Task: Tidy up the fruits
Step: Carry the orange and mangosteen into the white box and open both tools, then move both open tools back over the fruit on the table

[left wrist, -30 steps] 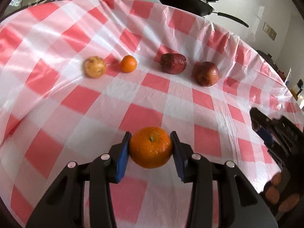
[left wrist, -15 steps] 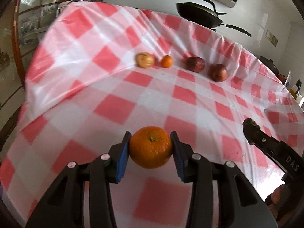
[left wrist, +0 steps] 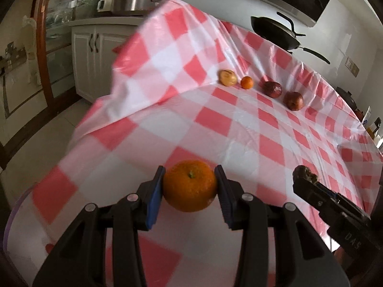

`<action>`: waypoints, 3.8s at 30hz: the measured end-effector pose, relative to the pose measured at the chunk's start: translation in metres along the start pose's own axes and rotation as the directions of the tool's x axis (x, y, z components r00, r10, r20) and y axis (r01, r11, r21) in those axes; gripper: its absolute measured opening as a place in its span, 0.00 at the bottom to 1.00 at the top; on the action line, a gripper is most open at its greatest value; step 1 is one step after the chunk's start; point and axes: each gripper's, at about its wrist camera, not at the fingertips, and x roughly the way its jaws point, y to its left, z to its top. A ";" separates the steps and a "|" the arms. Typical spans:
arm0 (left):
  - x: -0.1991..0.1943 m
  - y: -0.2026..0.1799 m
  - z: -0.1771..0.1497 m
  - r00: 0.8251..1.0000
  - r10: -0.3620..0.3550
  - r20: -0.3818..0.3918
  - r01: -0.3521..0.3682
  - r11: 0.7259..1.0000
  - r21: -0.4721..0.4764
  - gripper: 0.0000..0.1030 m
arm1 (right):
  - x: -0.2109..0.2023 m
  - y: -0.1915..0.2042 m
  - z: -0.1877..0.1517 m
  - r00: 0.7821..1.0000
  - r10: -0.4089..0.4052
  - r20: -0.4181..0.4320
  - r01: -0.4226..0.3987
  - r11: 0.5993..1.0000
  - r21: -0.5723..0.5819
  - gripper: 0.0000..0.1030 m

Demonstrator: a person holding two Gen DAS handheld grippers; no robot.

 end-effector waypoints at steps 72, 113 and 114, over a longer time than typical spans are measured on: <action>0.029 0.212 -0.172 0.740 0.364 -0.566 -0.381 0.920 0.092 0.77 | 0.155 0.248 -0.205 0.843 -0.170 -0.510 -0.318 0.608 -0.728 0.53; 0.049 -0.113 0.077 0.988 0.132 0.082 -0.141 0.983 0.120 0.98 | -0.065 -0.086 0.060 0.986 -0.028 0.162 0.045 0.994 -0.102 0.84; 0.064 -0.127 0.083 0.991 0.112 0.079 -0.121 0.985 0.120 0.98 | -0.064 -0.106 0.063 0.984 -0.064 0.168 0.074 0.996 -0.057 0.84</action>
